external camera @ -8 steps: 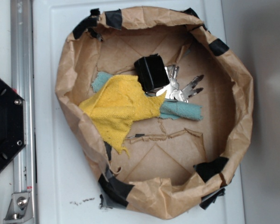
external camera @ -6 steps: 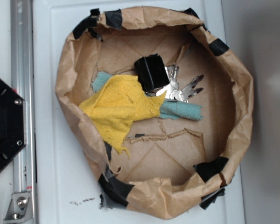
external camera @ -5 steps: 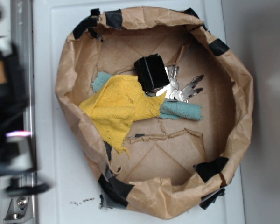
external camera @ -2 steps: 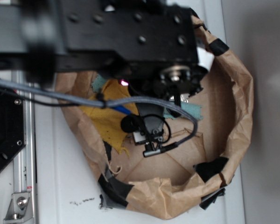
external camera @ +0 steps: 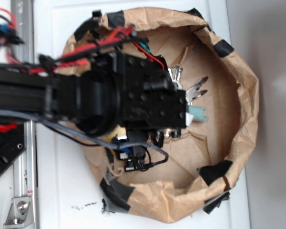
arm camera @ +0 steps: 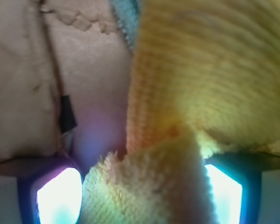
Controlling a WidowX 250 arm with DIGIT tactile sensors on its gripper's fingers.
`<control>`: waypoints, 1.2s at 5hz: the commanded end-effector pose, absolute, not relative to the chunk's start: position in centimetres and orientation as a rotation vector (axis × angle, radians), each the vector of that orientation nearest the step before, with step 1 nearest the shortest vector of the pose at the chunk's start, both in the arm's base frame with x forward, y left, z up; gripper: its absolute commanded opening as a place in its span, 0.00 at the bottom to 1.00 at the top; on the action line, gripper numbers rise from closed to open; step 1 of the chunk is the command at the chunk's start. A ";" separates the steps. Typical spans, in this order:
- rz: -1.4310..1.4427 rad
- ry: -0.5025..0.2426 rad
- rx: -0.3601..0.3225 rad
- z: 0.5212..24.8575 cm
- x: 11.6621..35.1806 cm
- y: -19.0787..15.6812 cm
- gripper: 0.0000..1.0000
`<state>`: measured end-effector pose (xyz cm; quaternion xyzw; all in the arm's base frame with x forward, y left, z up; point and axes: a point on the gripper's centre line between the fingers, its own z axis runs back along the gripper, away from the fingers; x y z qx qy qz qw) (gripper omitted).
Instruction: Grab the yellow cloth.
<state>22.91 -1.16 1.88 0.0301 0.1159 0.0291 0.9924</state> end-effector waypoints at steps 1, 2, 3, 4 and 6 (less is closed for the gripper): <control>0.039 0.128 0.099 5.0 23.9 0.1 0.00; 0.002 0.059 0.114 8.7 24.8 1.2 0.00; -0.007 -0.004 0.131 11.4 25.2 1.5 0.00; -0.029 -0.075 0.122 14.9 25.1 0.7 0.00; 0.031 0.025 0.019 10.0 23.2 2.9 1.00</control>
